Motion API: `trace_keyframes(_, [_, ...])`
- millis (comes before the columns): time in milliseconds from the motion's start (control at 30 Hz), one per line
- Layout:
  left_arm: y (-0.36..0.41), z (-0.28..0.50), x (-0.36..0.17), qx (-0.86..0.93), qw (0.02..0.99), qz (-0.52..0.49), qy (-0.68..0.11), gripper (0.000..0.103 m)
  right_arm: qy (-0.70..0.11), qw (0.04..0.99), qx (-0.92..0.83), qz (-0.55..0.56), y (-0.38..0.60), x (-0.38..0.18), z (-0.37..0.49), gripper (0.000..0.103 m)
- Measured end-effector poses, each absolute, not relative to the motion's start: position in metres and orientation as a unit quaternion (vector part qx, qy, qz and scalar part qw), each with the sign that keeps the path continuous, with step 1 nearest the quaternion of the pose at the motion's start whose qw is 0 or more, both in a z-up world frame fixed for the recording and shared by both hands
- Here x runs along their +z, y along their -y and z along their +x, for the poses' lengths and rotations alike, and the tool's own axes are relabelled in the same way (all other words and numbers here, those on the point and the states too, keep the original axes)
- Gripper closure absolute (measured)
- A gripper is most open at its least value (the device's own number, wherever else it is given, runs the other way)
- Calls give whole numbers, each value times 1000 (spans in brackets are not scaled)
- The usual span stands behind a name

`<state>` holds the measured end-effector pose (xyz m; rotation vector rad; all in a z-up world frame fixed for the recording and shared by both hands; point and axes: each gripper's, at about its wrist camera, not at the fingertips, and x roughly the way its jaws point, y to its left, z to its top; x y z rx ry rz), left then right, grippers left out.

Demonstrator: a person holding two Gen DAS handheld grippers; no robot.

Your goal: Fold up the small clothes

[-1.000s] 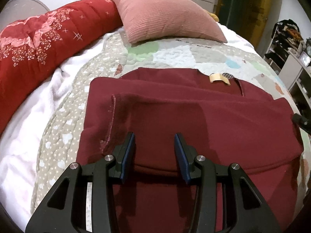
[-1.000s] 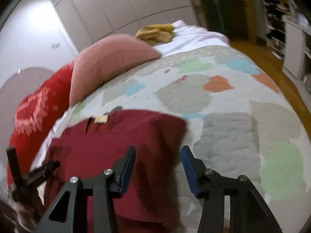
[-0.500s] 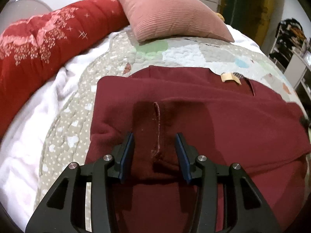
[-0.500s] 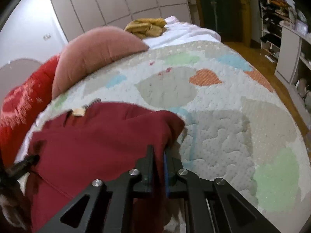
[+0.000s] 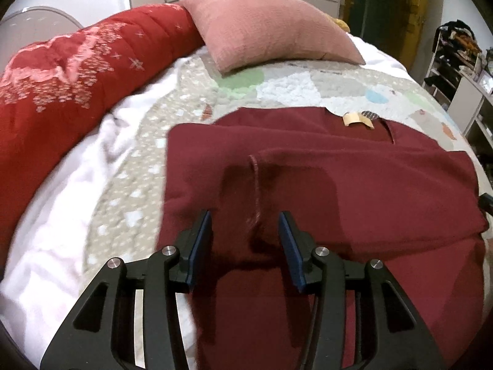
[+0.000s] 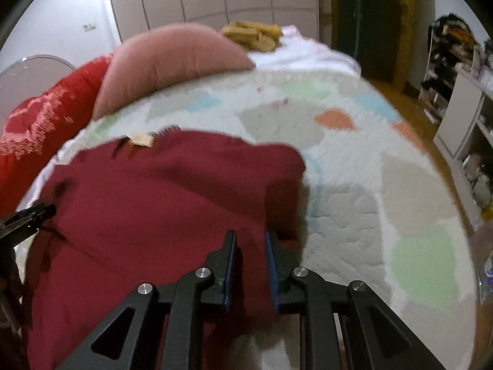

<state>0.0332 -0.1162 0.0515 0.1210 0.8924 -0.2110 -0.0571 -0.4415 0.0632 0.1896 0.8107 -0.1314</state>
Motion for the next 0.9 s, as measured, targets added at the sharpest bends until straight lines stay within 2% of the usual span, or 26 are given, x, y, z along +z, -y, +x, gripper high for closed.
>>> trace_keyframes(67, [103, 21, 57, -104, 897, 39, -429, 58, -378, 920, -55, 91, 432, 70, -70, 84])
trace_keyframes(233, [71, -15, 59, -108, 883, 2, -456, 58, -425, 898, -58, 97, 426, 35, -64, 81])
trace_keyframes(333, [50, -44, 60, -107, 880, -6, -463, 58, -418, 898, -51, 128, 427, 55, -77, 80])
trace_keyframes(367, [45, -52, 61, -107, 879, -6, -465, 58, -403, 903, -37, 142, 425, 66, -89, 75])
trace_keyframes(467, [26, -84, 60, -114, 871, -30, -476, 58, -380, 912, -1, 152, 414, 89, -134, 51])
trace_keyframes(500, [23, -93, 59, -125, 866, -31, -483, 58, -378, 912, 13, 157, 410, 92, -149, 48])
trace_keyframes(700, [12, -149, 53, -139, 854, -11, -502, 58, -427, 883, 74, 180, 392, 71, -244, 47])
trace_keyframes(900, [4, -186, 39, -143, 839, -14, -525, 58, -443, 869, 87, 203, 384, 47, -306, 47])
